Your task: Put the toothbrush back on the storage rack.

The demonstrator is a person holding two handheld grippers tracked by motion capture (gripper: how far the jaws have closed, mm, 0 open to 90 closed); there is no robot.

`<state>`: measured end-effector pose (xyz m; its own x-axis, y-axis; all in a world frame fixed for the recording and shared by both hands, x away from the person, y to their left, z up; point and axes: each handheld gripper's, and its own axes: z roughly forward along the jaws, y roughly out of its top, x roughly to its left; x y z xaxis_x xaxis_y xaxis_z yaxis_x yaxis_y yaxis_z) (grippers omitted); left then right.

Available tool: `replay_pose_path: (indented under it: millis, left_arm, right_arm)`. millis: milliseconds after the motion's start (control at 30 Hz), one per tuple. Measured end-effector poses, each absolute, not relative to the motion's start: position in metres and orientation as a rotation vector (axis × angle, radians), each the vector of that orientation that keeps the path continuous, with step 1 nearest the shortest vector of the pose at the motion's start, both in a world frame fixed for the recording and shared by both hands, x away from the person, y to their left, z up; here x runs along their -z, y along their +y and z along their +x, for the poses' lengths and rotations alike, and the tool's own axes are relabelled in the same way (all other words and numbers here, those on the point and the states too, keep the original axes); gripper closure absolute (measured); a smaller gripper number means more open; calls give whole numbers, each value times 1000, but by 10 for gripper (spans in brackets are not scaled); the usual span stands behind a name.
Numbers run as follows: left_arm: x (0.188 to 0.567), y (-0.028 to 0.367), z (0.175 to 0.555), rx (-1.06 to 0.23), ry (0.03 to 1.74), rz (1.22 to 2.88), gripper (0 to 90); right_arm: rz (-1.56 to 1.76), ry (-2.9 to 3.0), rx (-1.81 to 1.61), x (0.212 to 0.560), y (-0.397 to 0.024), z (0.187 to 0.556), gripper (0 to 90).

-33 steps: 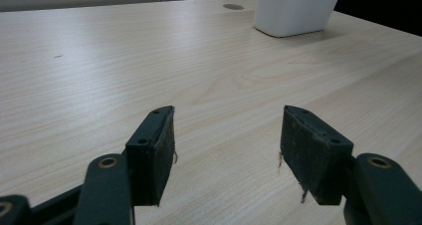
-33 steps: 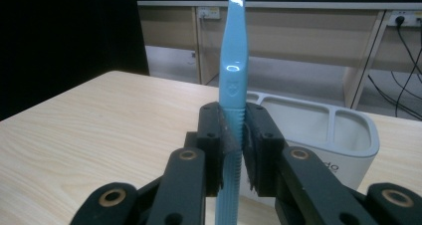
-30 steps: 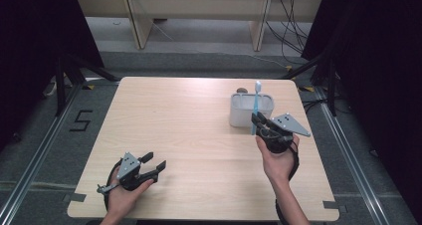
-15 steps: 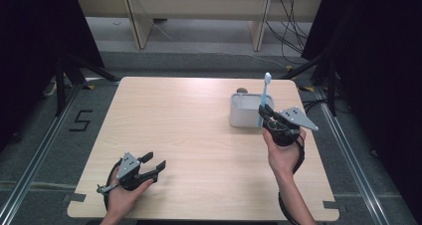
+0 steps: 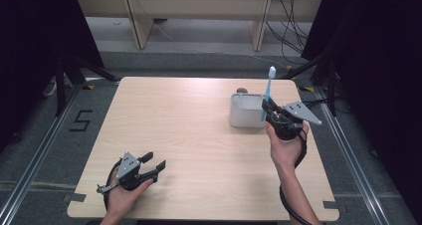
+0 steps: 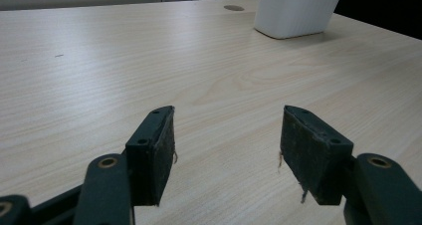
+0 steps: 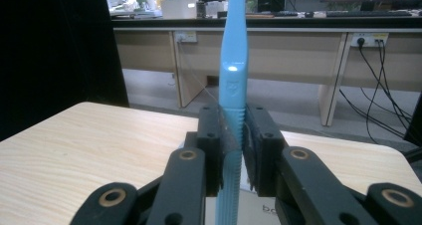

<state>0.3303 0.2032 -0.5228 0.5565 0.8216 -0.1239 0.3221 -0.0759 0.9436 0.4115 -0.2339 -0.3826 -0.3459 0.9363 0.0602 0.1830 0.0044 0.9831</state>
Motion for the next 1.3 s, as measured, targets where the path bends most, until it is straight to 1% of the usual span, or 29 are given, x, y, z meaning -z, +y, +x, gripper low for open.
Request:
replay_pose_path:
  millis: [933, 1300]
  left_arm:
    - [522, 204, 330, -546, 986, 1658, 377]
    - [522, 204, 330, -544, 983, 1655, 377]
  right_arm:
    - [1169, 1544, -1374, 373, -239, 437, 793]
    - [1171, 1505, -1362, 377, -247, 448, 793]
